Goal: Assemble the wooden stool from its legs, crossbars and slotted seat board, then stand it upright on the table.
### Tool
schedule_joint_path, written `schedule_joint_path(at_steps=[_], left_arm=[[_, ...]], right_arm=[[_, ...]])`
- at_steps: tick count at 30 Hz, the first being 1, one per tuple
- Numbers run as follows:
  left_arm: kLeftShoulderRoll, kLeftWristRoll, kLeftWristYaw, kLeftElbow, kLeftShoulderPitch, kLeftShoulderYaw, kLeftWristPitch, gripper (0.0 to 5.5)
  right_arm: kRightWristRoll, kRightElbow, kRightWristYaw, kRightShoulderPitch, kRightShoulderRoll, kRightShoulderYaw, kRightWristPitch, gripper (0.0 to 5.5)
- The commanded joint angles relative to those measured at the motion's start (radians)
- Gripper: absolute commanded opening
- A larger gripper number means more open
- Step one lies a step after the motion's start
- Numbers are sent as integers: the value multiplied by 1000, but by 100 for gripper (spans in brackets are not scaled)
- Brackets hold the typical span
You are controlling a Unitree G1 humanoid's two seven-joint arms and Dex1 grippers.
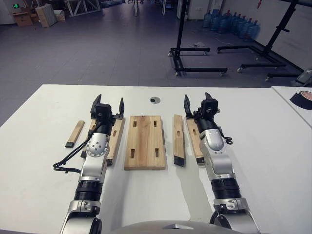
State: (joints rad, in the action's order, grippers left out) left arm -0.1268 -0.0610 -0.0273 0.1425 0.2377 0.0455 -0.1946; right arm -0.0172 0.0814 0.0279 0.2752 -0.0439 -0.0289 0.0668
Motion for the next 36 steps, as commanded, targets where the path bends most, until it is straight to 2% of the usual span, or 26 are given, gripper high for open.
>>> schedule_joint_path(at_steps=[1, 6, 14, 21, 26, 36], left_arm=[[-8, -16, 6, 5, 22, -5, -4, 427], [-10, -21, -8, 5, 29, -13, -20, 386], [-18, -33, 2, 17, 41, -8, -14, 386], [-4, -18, 22, 27, 45, 8, 15, 386], [2, 26, 14, 19, 60, 29, 42, 386], [-12, 60, 5, -25, 41, 53, 55, 386]], right_arm=[[-1, 3, 2, 22, 1, 2, -17, 408], [0, 3, -1, 22, 5, 5, -13, 407], [1, -1, -4, 22, 12, 9, -18, 407], [-33, -15, -18, 21, 26, -15, -126, 407], [-13, -81, 80, 44, -42, 39, -229, 407], [85, -81, 113, 104, -120, 89, -269, 407]])
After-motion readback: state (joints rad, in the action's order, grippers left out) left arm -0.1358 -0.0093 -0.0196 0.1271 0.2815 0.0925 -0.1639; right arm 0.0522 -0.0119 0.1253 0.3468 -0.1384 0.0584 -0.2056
